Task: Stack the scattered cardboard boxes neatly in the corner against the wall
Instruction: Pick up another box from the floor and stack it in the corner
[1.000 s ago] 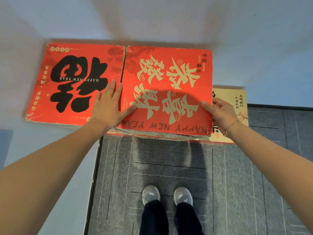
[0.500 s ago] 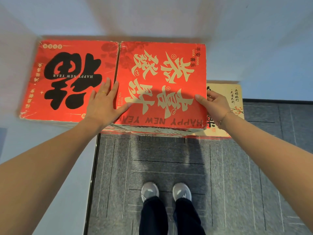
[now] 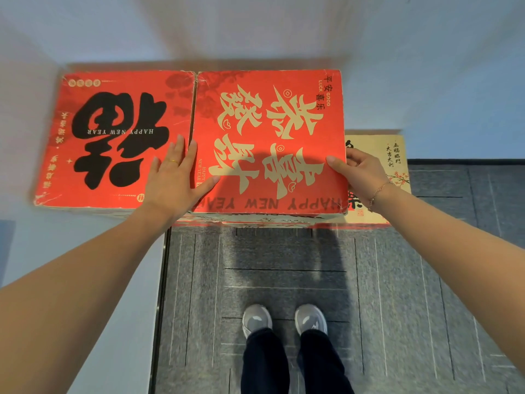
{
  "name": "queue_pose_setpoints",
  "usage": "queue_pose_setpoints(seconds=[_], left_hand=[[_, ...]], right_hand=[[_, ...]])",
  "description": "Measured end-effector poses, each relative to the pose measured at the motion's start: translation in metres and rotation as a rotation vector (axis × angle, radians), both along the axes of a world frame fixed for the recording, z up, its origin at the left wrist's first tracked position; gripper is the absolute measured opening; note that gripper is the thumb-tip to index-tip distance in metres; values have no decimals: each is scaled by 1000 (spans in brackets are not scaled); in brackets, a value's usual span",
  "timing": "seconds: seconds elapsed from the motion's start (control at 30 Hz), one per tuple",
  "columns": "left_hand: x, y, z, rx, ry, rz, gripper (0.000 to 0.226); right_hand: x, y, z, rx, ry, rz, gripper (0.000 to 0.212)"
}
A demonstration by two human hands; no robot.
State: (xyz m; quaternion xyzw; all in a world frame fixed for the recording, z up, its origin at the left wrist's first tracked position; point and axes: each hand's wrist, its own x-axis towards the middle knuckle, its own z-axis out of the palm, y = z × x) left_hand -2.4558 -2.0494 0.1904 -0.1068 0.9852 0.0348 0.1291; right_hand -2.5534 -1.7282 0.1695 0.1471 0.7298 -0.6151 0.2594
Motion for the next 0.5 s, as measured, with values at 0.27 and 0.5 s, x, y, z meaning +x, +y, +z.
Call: queue_pose_setpoints(seconds=[0.27,0.5], left_hand=[[-1,-1,1,3,-14,-1,95],[-2,-1,-3,76,-10,10,92]], right_hand=[[-2,0,2,24,8,10,44],[-4,-2,3,69,27,25,46]])
